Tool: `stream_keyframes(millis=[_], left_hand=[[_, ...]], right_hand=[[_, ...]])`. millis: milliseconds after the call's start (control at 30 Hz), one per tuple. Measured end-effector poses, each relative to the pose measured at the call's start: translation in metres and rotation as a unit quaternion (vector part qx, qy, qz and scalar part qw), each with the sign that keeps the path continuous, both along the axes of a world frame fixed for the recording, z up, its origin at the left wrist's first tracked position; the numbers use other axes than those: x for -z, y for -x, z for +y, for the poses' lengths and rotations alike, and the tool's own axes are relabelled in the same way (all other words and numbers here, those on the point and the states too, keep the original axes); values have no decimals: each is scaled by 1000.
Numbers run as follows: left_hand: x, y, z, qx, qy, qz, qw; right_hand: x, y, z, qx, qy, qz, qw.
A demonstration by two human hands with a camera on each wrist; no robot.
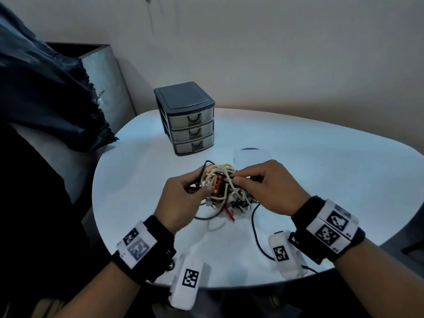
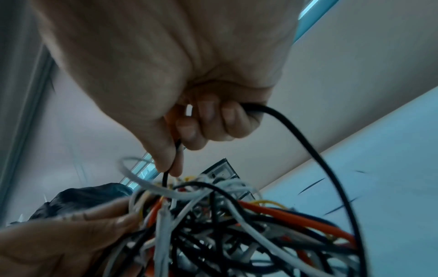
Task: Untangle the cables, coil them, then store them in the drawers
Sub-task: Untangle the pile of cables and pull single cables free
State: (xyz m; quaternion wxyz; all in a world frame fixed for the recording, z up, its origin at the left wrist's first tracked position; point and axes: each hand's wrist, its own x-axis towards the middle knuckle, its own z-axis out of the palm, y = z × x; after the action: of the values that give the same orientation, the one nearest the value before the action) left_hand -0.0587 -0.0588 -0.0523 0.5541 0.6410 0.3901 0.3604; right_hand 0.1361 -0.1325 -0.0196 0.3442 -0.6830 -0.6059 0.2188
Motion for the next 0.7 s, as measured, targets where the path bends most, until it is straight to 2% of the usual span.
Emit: stream_keyframes(millis=[100,167,233,333,433,467,533,600,633,700], left_hand=[[-1,-7,-8,17,-66,45,997],[-1,-9,-11,7,-70,36,997],[-3,-10,-11,-10,-37,7,999],[-8,-13,-9,-16,62,-47,997],[-12,-16,-5,-17,110,-58,992],[-13,-17,-4,-23,111,-49,992],[-16,-19,-3,-34,111,-33,993],[-21,-21,-4,-36,122,-23,992],[-24,-23,-5,-30,132,-16,991],[-31,-27,-10,-5,157,-5,988]], right_hand=[[0,4,6,9,-13,2,1000],[1,2,7,22,-19,13,999],[3,-4,5,42,-32,29,998],[5,-11,4,70,-47,57,995],[6,-11,2,97,-52,8,994],[4,-8,-1,122,-75,-20,990],[-3,0,-10,170,-179,-44,968],[-12,14,-22,147,-265,-27,953],[-17,23,-27,101,-251,-19,963],[-18,38,-32,22,-130,-64,989]])
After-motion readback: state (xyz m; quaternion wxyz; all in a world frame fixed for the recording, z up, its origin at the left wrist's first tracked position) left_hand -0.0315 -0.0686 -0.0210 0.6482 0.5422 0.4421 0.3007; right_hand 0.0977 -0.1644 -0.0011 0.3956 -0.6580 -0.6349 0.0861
